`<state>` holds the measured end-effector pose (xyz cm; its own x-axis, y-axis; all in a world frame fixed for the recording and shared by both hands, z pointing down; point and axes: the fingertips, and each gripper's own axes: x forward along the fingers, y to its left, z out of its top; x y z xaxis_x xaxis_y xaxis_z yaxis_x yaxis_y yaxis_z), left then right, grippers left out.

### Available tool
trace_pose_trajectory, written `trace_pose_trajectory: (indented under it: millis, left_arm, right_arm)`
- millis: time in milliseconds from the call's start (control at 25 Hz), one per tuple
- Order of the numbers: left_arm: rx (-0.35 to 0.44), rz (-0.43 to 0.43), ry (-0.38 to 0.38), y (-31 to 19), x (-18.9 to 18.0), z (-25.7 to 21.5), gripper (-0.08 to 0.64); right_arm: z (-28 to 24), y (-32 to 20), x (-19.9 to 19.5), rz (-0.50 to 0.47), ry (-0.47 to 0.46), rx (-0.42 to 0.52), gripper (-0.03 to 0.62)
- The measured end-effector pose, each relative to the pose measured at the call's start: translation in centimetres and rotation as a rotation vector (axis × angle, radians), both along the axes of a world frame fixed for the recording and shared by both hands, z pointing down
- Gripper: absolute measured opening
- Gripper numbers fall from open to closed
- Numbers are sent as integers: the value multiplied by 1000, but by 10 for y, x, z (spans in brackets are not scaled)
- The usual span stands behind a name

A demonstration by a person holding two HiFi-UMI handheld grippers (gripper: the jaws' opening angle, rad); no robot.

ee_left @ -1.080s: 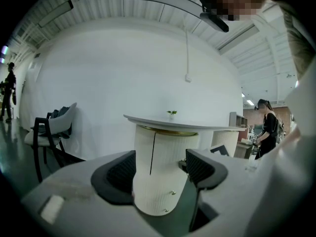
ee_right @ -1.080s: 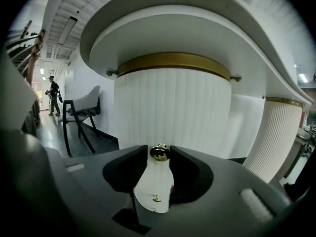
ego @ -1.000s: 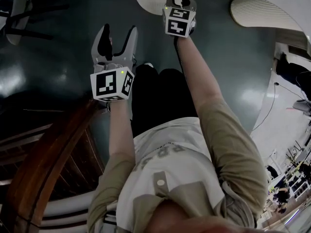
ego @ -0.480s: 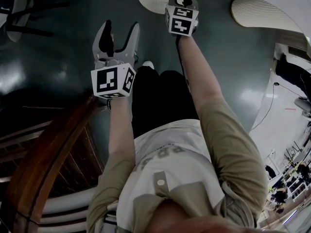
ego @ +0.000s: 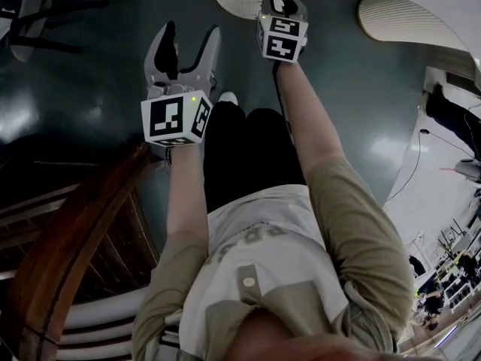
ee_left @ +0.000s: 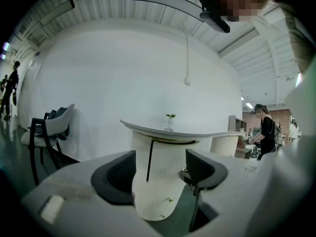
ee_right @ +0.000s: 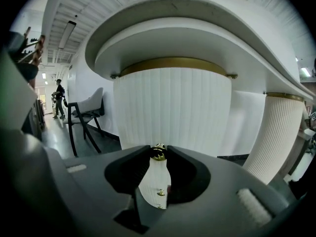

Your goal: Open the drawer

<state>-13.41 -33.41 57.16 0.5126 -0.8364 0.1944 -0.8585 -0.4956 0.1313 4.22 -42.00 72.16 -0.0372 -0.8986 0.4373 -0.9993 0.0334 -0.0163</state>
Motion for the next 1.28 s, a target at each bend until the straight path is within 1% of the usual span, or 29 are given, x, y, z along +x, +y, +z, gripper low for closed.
trace_pose_trajectory:
  millis: [200, 320, 440, 600, 760, 880, 1080, 1280]
  left_arm:
    - [17, 12, 5, -2, 5, -9, 321]
    - [22, 14, 20, -1, 6, -15, 321]
    - [26, 21, 19, 1, 6, -19, 320]
    - [15, 9, 35, 5, 8, -21, 319]
    - [2, 12, 28, 12, 12, -25, 321]
    - [-4, 8, 30, 17, 12, -30, 321]
    - [-19, -5, 34, 25, 14, -33, 321]
    - [-28, -20, 23, 30, 15, -35, 319]
  right_arm:
    - [-2, 15, -3, -16, 8, 15, 110]
    - [-1, 26, -4, -25, 17, 9, 110]
    - [-1, 36, -7, -23, -5, -7, 110]
    - [2, 49, -7, -50, -2, -33, 109]
    - [3, 60, -8, -77, 1, -38, 109]
    - [5, 69, -9, -82, 1, -54, 107]
    - [3, 82, -13, -95, -8, -55, 107]
    - [1, 90, -14, -96, -12, -62, 107]
